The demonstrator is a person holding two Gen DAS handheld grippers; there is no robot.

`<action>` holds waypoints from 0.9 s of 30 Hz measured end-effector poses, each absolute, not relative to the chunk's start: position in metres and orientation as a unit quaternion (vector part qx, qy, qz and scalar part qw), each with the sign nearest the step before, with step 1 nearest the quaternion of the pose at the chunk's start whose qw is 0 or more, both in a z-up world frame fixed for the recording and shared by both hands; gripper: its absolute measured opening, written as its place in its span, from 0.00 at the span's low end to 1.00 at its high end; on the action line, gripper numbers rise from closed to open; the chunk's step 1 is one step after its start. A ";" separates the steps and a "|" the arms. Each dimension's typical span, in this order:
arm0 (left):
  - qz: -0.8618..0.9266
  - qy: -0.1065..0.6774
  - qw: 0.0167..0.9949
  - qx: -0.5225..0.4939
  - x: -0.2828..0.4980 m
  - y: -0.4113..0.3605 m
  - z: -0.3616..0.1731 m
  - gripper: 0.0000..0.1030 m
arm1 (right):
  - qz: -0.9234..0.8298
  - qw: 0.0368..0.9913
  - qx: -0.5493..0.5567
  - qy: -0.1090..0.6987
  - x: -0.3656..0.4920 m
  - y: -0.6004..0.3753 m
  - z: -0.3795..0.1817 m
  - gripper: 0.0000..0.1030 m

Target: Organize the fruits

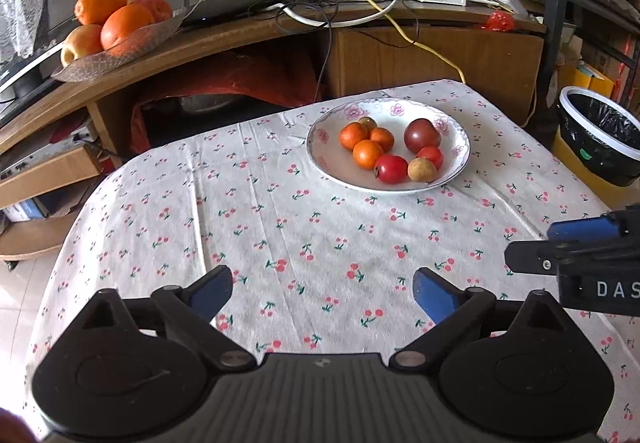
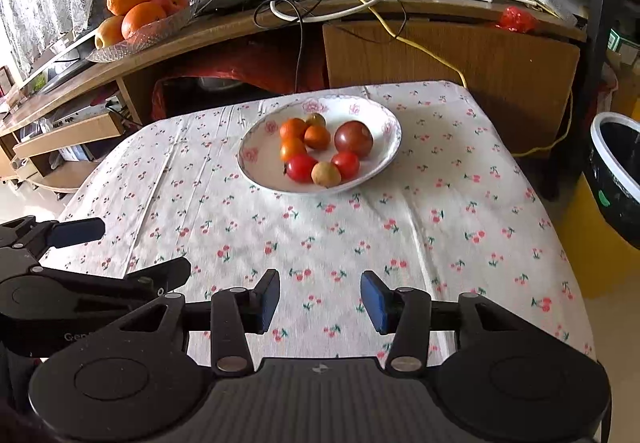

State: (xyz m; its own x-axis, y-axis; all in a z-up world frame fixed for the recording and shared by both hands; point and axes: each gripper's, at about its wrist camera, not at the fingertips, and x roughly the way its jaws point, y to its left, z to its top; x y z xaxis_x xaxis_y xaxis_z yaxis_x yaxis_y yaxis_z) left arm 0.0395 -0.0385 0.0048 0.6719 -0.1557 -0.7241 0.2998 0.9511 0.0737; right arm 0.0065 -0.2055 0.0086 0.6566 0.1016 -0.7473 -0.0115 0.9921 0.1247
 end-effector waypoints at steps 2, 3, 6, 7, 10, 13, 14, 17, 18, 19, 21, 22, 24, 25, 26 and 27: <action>-0.116 0.385 0.911 0.096 0.034 -0.037 0.004 1.00 | 0.029 0.908 0.054 0.414 0.002 -0.204 0.008 0.43; -0.112 0.386 0.911 0.098 0.032 -0.037 0.004 1.00 | 0.030 0.908 0.054 0.415 0.000 -0.204 0.008 0.44; -0.101 0.387 0.911 0.103 0.025 -0.036 0.003 1.00 | 0.032 0.907 0.052 0.416 -0.007 -0.200 0.007 0.45; -0.098 0.388 0.911 0.104 0.022 -0.036 0.002 1.00 | 0.032 0.907 0.051 0.417 -0.009 -0.199 0.006 0.45; -0.094 0.389 0.910 0.107 0.016 -0.036 0.002 1.00 | 0.033 0.906 0.051 0.420 -0.013 -0.198 0.005 0.46; -0.094 0.390 0.910 0.102 0.011 -0.034 0.002 1.00 | 0.031 0.906 0.053 0.420 -0.018 -0.197 0.005 0.46; -0.093 0.389 0.911 0.099 0.009 -0.034 0.003 1.00 | 0.031 0.906 0.054 0.420 -0.019 -0.197 0.005 0.46; -0.095 0.390 0.911 0.092 0.005 -0.033 0.005 1.00 | 0.030 0.905 0.054 0.420 -0.024 -0.196 0.005 0.46; -0.095 0.388 0.912 0.091 0.003 -0.033 0.006 1.00 | 0.030 0.905 0.054 0.420 -0.024 -0.196 0.005 0.46; -0.093 0.387 0.913 0.092 0.001 -0.033 0.006 1.00 | 0.029 0.906 0.054 0.419 -0.026 -0.195 0.005 0.46; -0.092 0.382 0.915 0.096 -0.003 -0.035 0.008 1.00 | 0.029 0.906 0.056 0.418 -0.030 -0.195 0.006 0.46; -0.092 0.380 0.915 0.095 -0.004 -0.035 0.009 1.00 | 0.028 0.907 0.057 0.417 -0.032 -0.196 0.007 0.46; -0.093 0.380 0.916 0.091 -0.007 -0.034 0.010 1.00 | 0.027 0.907 0.061 0.416 -0.035 -0.197 0.008 0.47; -0.093 0.381 0.916 0.089 -0.008 -0.034 0.010 1.00 | 0.027 0.907 0.061 0.415 -0.037 -0.197 0.008 0.47; -0.093 0.382 0.915 0.089 -0.009 -0.034 0.010 1.00 | 0.026 0.907 0.062 0.415 -0.038 -0.197 0.009 0.47; -0.092 0.382 0.915 0.089 -0.011 -0.034 0.010 1.00 | 0.027 0.908 0.063 0.414 -0.039 -0.197 0.009 0.47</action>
State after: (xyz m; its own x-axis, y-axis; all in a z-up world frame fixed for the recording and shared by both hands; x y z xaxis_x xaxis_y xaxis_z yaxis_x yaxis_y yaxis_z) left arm -0.0108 -0.0345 0.0100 0.6910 -0.1004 -0.7159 0.2364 0.9672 0.0925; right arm -0.0394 -0.1969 0.0094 0.6552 0.1002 -0.7488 0.0040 0.9907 0.1361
